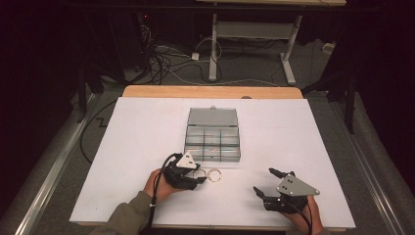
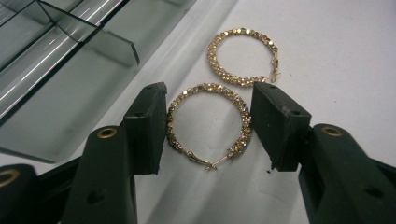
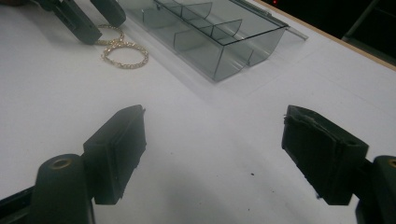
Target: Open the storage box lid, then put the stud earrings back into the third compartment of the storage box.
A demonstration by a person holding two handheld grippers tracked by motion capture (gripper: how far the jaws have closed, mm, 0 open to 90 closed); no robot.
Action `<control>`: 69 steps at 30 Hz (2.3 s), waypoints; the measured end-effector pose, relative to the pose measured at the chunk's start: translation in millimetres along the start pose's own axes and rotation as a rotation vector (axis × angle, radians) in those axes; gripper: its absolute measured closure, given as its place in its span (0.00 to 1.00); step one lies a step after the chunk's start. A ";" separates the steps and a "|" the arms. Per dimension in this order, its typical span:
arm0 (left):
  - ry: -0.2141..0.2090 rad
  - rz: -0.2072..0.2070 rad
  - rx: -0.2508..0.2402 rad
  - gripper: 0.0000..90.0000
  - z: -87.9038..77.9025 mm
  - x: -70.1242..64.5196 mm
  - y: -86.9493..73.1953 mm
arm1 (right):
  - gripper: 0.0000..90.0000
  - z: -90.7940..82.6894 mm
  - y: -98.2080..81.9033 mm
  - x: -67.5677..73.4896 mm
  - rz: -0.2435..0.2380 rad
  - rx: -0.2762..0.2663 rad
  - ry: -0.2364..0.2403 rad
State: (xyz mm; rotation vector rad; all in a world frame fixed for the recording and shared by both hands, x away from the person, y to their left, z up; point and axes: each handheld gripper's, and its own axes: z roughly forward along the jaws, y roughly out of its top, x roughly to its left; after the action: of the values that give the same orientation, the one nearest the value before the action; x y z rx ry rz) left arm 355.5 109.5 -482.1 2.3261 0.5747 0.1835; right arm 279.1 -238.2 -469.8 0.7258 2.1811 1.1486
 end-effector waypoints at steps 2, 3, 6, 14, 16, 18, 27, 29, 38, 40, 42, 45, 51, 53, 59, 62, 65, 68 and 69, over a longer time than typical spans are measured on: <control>0.005 0.006 -0.003 0.50 -0.6 -0.9 -0.6 | 0.24 0.7 0.2 -0.1 -0.003 0.000 0.000; 0.008 0.011 -0.003 0.50 -1.1 -1.3 -0.8 | 0.24 0.9 0.4 -0.6 -0.003 -0.002 0.006; 0.021 0.019 -0.005 0.50 -3.1 -2.2 -2.0 | 0.24 0.7 1.0 -0.8 -0.007 -0.005 0.007; 0.052 0.036 -0.028 0.50 -12.2 -2.7 -5.6 | 0.24 -2.2 2.1 -3.2 -0.011 -0.024 -0.008; 0.055 0.040 -0.030 0.50 -14.2 -3.6 -7.3 | 0.24 -2.6 2.5 -2.9 -0.007 -0.027 -0.013; 0.072 0.056 -0.030 0.50 -16.6 -5.4 -8.2 | 0.24 -2.5 3.0 -1.8 -0.011 -0.029 -0.011; 0.113 0.078 -0.060 0.50 -26.2 -8.3 -7.6 | 0.23 -6.8 1.9 -2.5 -0.010 -0.040 -0.022; 0.122 0.079 -0.068 0.50 -29.2 -8.1 -7.7 | 0.23 -7.0 2.2 -2.2 -0.015 -0.039 -0.022; 0.150 0.079 -0.106 0.50 -40.6 -6.6 -6.8 | 0.23 -6.2 2.1 -2.4 -0.012 -0.038 -0.021; 0.153 0.079 -0.114 0.50 -42.3 -5.8 -6.2 | 0.23 -6.0 1.7 -2.6 -0.012 -0.036 -0.019; 0.157 0.080 -0.117 0.50 -43.0 -5.4 -5.7 | 0.23 -5.7 1.5 -2.7 -0.010 -0.034 -0.018; 0.162 0.083 -0.124 0.50 -43.7 -4.3 -3.6 | 0.23 -4.9 1.4 -2.2 -0.012 -0.029 -0.015; 0.164 0.085 -0.143 0.50 -45.2 -1.7 2.5 | 0.23 -3.3 0.6 -2.2 -0.008 -0.024 -0.010; 0.166 0.087 -0.149 0.50 -46.2 -0.4 4.9 | 0.23 -2.5 0.4 -2.2 -0.007 -0.022 -0.010; 0.149 0.081 -0.173 0.50 -46.2 8.7 20.0 | 0.23 -2.6 0.7 -2.8 -0.002 -0.019 -0.015; 0.143 0.081 -0.179 0.50 -43.5 12.0 27.7 | 0.23 -2.9 0.7 -2.6 -0.003 -0.019 -0.018; 0.142 0.086 -0.182 0.50 -39.6 15.3 37.1 | 0.23 -2.6 0.0 -3.0 -0.002 -0.017 -0.015; 0.142 0.087 -0.179 0.50 -35.1 19.5 48.0 | 0.23 -2.5 -0.7 -3.7 0.001 -0.016 -0.012; 0.137 0.086 -0.180 0.50 -33.4 21.6 52.5 | 0.23 -2.7 -0.7 -3.8 0.003 -0.017 -0.013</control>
State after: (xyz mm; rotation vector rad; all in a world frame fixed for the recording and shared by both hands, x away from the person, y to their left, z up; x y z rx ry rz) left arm 383.5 106.4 -422.6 2.1759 0.5039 0.4200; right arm 279.7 -242.6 -468.2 0.7276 2.1582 1.1593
